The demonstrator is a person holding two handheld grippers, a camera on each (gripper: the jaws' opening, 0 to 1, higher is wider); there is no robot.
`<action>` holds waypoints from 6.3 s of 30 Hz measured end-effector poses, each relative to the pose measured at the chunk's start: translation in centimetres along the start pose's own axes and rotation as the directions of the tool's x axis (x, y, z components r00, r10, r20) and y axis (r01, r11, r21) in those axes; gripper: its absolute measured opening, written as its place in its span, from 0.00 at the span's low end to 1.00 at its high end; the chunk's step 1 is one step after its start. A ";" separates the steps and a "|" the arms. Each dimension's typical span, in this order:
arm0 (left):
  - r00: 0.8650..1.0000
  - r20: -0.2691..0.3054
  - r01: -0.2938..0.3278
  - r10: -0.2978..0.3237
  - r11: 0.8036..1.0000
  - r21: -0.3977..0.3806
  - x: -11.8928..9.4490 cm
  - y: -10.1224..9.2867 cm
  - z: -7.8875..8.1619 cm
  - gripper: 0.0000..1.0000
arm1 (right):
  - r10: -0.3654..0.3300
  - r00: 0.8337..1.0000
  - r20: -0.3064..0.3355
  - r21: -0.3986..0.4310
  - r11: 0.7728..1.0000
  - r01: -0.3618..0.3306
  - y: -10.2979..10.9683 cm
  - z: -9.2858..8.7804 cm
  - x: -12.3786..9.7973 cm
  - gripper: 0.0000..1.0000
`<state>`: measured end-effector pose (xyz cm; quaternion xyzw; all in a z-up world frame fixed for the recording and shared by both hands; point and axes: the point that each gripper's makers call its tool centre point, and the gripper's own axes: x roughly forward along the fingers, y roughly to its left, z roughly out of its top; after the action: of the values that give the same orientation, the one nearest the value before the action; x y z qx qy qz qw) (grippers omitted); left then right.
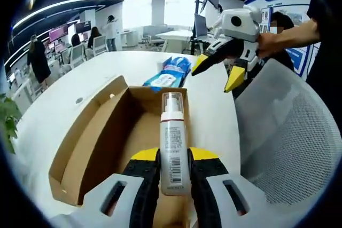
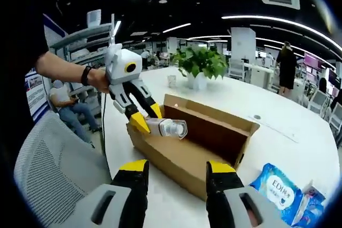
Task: Operate the shoe box by opening the lid, removing the specified soft item, and placing it in the target area until the item is outside and the box remains undamaged.
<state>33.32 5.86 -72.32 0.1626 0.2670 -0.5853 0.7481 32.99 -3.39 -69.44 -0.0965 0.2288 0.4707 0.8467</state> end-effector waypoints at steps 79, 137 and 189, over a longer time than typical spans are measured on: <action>0.980 0.177 -0.043 0.095 0.959 -0.280 2.2 -3.3 2.6 0.48 | 0.218 0.976 -0.013 0.169 0.962 -0.213 -0.1 -5.9 -8.8 0.16; 0.873 0.065 -0.387 0.483 0.767 -0.512 -1.7 -0.8 -1.0 0.51 | 0.100 0.918 -0.385 -0.138 0.977 -0.164 -21.7 -5.0 -10.5 0.16; 0.868 0.043 -0.411 0.495 0.762 -0.500 -1.8 0.1 -2.3 0.50 | -0.041 0.601 -0.798 -0.328 0.866 -0.377 -31.0 -9.7 -6.1 0.17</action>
<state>32.65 8.57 -73.15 -0.0174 0.2891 -0.3144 0.9041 53.39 -28.34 -76.63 -0.4689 0.4628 0.5010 0.5612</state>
